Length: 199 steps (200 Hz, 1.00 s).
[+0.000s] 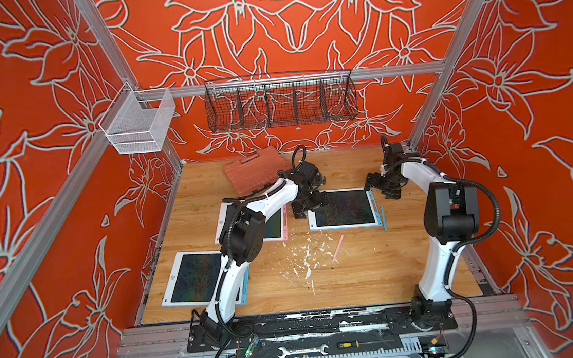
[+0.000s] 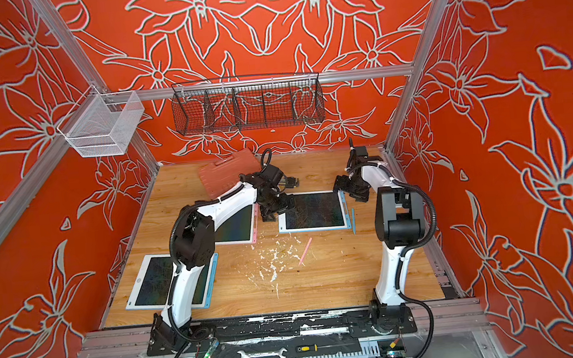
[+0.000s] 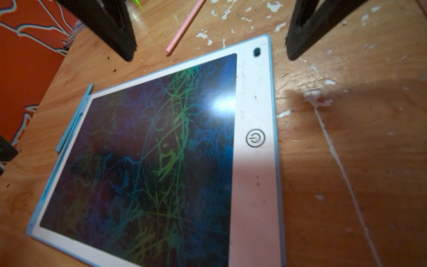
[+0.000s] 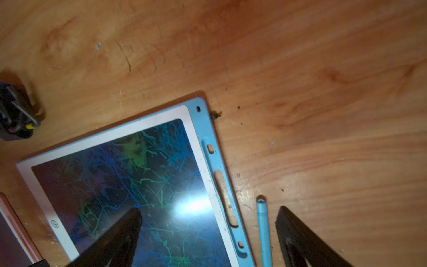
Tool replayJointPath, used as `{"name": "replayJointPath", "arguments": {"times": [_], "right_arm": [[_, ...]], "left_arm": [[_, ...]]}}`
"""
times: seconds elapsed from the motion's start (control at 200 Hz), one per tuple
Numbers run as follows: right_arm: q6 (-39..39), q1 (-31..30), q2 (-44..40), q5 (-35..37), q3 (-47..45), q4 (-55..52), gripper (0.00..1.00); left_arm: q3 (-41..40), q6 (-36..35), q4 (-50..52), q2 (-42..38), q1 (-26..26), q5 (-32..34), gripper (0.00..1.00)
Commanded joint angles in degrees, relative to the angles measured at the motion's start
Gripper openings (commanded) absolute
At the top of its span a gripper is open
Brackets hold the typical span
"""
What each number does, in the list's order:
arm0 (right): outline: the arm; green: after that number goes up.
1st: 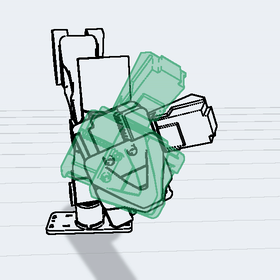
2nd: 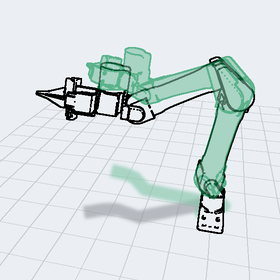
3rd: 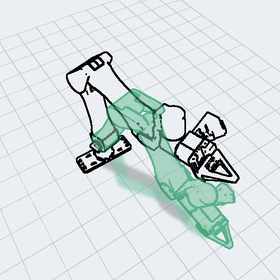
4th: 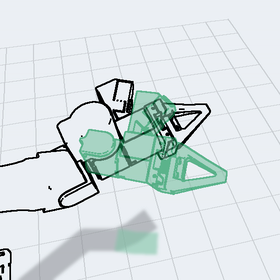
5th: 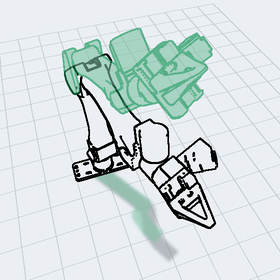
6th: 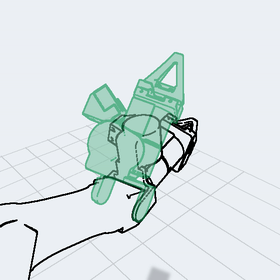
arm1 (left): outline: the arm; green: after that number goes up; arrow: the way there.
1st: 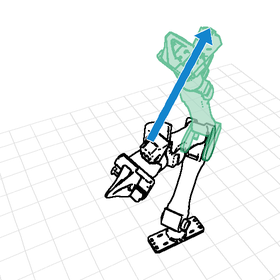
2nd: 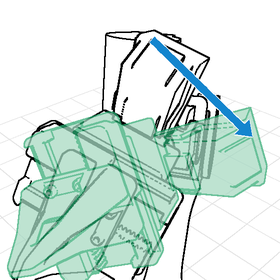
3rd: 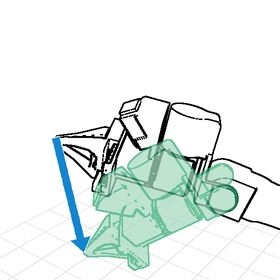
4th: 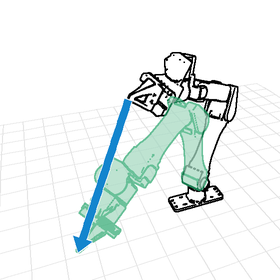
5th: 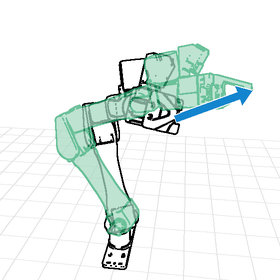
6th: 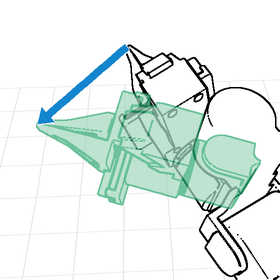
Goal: Place the stylus back onto the writing tablet
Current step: Move the writing tablet to the center of the board.
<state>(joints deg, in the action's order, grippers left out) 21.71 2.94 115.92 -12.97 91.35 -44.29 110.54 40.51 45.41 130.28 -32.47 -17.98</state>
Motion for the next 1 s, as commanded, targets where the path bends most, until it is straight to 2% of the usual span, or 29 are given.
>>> {"name": "replayJointPath", "arguments": {"times": [0.0,0.375,0.991], "right_arm": [[0.9,0.3,2.3,-1.7,2.1,-0.2,0.92],[0.3,-0.7,6.0,-4.4,3.3,-1.7,0.90],[-0.2,-2.6,7.1,-6.1,1.1,-1.8,0.84]], "left_arm": [[1.0,0.1,-0.5,2.2,0.5,-0.5,0.99],[2.7,-0.4,-1.4,5.9,0.3,-2.4,0.99],[-1.1,1.0,-2.9,4.7,-0.1,-2.0,1.00]]}}
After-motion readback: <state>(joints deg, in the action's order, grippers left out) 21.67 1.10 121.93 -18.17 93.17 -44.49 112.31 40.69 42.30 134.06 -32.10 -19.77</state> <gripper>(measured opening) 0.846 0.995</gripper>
